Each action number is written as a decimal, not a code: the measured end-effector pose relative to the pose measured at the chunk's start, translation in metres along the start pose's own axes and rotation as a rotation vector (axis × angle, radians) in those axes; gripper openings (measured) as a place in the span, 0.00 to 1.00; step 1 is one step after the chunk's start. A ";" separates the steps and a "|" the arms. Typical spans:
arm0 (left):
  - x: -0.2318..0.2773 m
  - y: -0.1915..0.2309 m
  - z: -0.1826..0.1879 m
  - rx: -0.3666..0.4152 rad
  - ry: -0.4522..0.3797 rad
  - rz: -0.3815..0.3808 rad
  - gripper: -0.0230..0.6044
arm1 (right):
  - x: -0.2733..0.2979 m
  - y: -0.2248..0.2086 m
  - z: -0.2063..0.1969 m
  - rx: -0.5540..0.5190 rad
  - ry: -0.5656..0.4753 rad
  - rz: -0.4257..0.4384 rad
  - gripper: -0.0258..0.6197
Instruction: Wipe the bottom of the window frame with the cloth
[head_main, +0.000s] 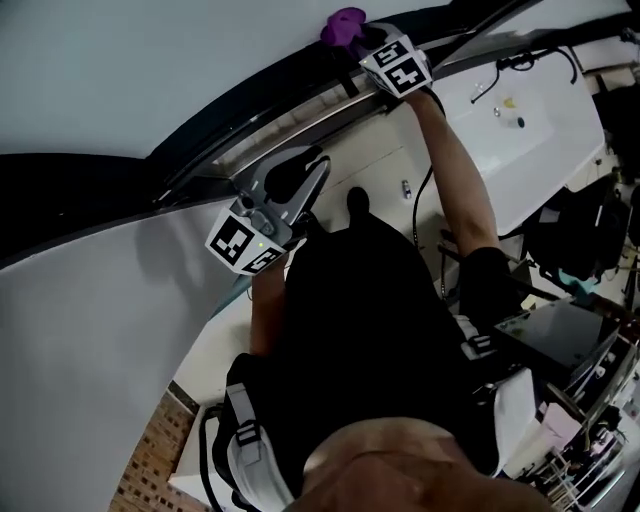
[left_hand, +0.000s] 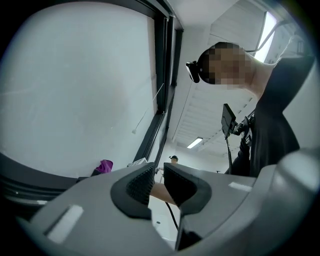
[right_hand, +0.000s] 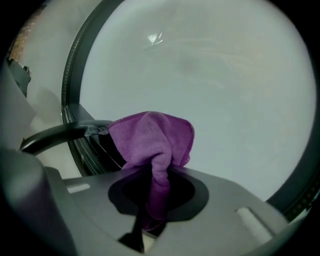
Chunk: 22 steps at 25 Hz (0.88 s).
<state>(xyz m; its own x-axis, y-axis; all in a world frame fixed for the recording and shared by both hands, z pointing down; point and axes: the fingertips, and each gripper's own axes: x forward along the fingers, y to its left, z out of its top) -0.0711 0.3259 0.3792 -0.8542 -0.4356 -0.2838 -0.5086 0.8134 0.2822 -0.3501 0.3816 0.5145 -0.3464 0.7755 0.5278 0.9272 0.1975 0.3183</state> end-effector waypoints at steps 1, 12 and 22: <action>-0.001 0.003 -0.001 0.001 0.004 0.002 0.10 | 0.000 -0.005 -0.003 -0.013 0.015 -0.012 0.14; 0.037 -0.006 -0.013 0.060 0.041 0.040 0.10 | -0.010 -0.138 -0.078 -0.074 0.185 -0.210 0.14; 0.073 -0.008 -0.022 0.097 0.077 0.005 0.10 | -0.022 -0.247 -0.138 -0.253 0.508 -0.535 0.13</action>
<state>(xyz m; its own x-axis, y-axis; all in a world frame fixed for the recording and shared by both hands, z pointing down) -0.1317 0.2787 0.3764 -0.8644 -0.4568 -0.2100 -0.4946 0.8477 0.1919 -0.5916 0.2332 0.5333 -0.8166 0.2317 0.5287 0.5764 0.2772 0.7688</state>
